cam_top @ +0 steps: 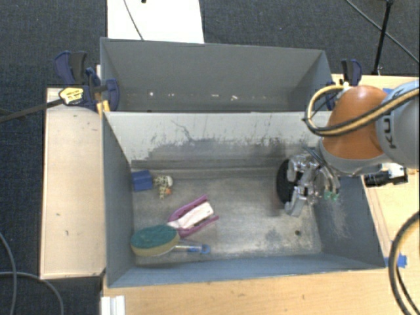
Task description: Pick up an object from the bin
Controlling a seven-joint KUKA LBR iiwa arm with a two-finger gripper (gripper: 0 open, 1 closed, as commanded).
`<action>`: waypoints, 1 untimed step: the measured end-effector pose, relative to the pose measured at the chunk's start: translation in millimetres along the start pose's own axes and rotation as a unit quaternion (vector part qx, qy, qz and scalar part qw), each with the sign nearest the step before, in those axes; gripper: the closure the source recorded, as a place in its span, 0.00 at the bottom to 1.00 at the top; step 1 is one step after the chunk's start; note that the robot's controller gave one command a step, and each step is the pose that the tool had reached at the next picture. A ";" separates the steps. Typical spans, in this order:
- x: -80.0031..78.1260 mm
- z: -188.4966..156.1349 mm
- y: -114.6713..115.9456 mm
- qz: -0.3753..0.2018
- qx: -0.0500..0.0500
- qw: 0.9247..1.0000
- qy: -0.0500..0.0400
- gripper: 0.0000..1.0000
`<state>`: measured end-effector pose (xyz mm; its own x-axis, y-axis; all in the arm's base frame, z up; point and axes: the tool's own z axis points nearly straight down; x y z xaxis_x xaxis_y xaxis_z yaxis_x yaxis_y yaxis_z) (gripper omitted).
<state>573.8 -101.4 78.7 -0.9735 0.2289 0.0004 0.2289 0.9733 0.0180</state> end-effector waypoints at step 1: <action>3.2 -120.9 14.1 -0.011 0.008 1.000 -0.006 1.00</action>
Offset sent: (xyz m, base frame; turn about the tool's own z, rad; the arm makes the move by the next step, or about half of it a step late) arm -0.0033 0.0117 0.1155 -0.0160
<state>573.4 -89.1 199.8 -0.9782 0.2072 -0.0116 0.2071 0.9783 0.0017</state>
